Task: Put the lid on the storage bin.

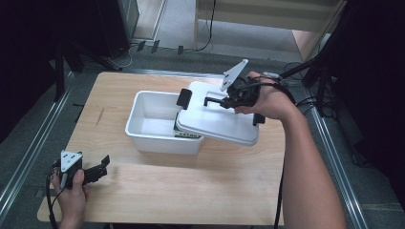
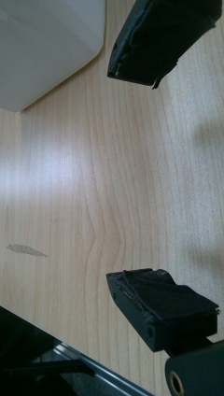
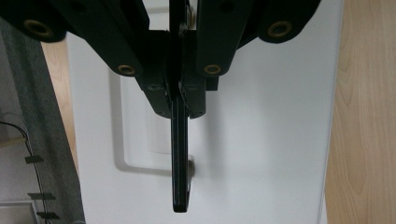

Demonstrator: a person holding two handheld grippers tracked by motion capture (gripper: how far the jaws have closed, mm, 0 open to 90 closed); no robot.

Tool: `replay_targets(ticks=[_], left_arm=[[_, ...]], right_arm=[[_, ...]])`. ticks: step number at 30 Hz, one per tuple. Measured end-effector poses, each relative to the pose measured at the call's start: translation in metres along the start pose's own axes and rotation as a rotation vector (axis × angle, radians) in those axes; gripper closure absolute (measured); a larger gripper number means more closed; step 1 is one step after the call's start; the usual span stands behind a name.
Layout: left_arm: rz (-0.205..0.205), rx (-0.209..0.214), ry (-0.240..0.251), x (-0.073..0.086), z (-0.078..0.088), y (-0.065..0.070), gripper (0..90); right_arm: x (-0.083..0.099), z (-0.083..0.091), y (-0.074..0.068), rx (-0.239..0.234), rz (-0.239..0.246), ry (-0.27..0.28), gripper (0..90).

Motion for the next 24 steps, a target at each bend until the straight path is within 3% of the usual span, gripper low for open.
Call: replay_targets(ticks=[24], left_arm=[[0.001,0.004,-0.001,0.000,0.000,0.000,4.2]], right_arm=[[-0.073,-0.061,-0.012,-0.081,0.074,0.016,85.5]])
Point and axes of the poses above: each handheld gripper's, and its own axes: z roughly backward along the jaws, x roughly out of its underside, y roughly to its right, the point moved 1 cm from there along -z, roughly forward along the jaws, and after that the axes turned 7 degrees about y, right-handed, at the moved point
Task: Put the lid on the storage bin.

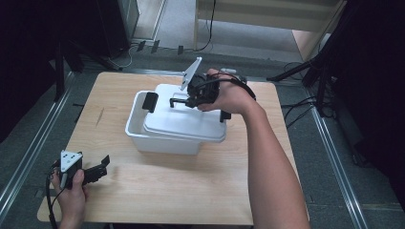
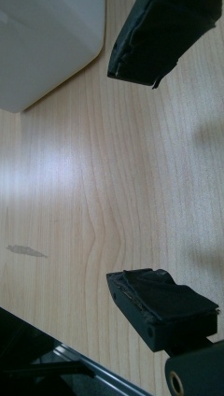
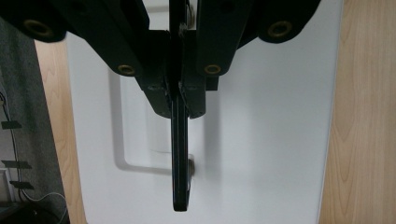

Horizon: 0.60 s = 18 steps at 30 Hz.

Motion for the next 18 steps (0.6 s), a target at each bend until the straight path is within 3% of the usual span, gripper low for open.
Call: replay_targets(ticks=[18], left_arm=[[0.010,0.004,0.006,0.000,0.000,0.000,4.2]], right_arm=[[-0.033,-0.033,-0.002,-0.032,0.013,0.006,85.5]])
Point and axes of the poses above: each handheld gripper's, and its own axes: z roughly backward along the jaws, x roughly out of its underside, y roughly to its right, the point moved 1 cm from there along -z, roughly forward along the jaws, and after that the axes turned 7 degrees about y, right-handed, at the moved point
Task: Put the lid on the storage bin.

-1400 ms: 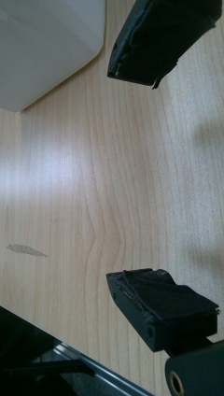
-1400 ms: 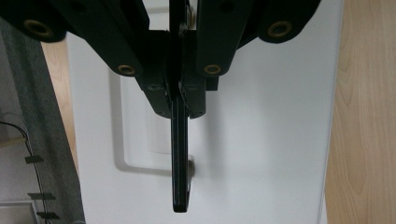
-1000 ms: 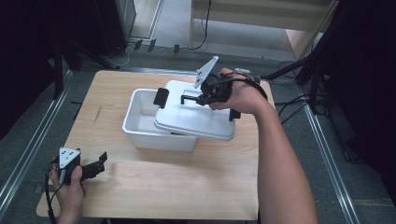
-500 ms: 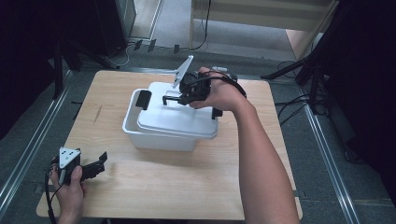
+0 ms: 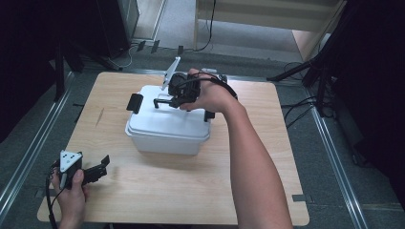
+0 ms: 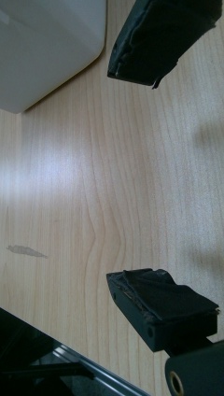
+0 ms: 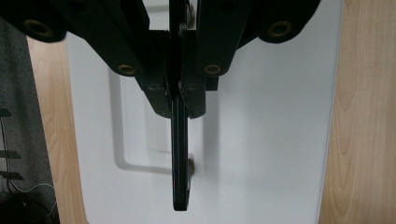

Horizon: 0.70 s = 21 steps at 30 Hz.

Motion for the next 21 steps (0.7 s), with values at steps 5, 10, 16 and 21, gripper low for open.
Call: replay_targets(ticks=[5,10,16,21], left_arm=[[0.001,0.000,0.000,0.000,0.000,0.000,4.2],[0.002,0.001,0.001,0.000,0.000,0.000,4.2],[-0.003,0.001,-0.004,0.000,0.000,0.000,4.2],[0.000,0.001,0.000,0.000,0.000,0.000,4.2]], right_arm=[[-0.005,-0.006,0.000,0.003,0.002,0.003,85.5],[-0.008,-0.011,0.000,0.002,0.007,0.008,85.5],[-0.009,-0.017,-0.002,0.012,0.025,-0.015,85.5],[-0.008,-0.021,-0.003,0.009,0.027,-0.025,85.3]])
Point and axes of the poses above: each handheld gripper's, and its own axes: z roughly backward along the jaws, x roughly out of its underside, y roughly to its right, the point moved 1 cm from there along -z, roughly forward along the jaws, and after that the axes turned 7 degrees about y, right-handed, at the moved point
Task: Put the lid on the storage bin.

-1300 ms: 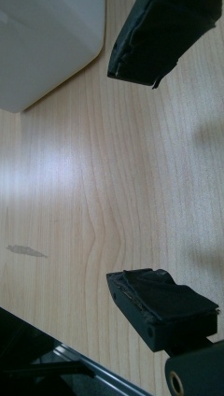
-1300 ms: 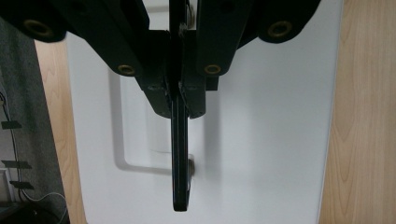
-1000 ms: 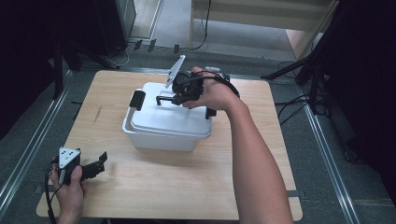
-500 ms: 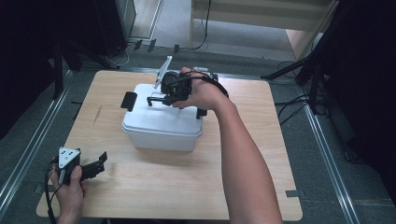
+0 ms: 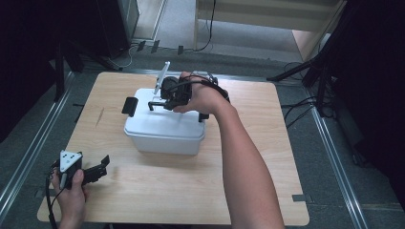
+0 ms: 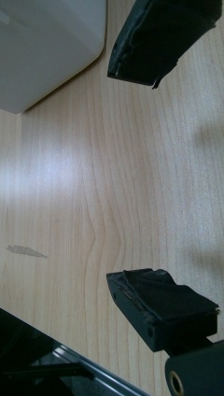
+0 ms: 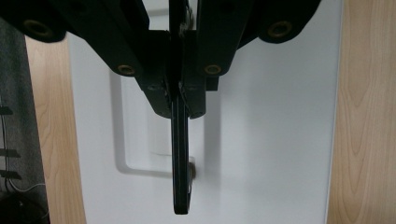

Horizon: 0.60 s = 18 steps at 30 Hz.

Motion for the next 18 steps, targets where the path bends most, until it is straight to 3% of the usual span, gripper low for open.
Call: replay_targets(ticks=[8,9,13,18], left_arm=[[-0.004,0.001,-0.004,0.000,0.000,0.000,4.2],[-0.004,0.000,-0.004,0.000,0.000,0.000,4.2],[-0.004,0.000,-0.006,0.000,0.000,0.000,4.2],[0.002,0.001,0.001,0.000,0.000,0.000,4.2]], right_arm=[[0.003,-0.001,-0.002,-0.002,0.006,0.006,85.2],[0.003,0.000,-0.004,0.012,-0.013,-0.007,85.1],[0.001,-0.002,-0.006,-0.004,0.025,-0.007,81.7],[0.004,-0.007,-0.012,-0.086,-0.011,-0.044,46.3]])
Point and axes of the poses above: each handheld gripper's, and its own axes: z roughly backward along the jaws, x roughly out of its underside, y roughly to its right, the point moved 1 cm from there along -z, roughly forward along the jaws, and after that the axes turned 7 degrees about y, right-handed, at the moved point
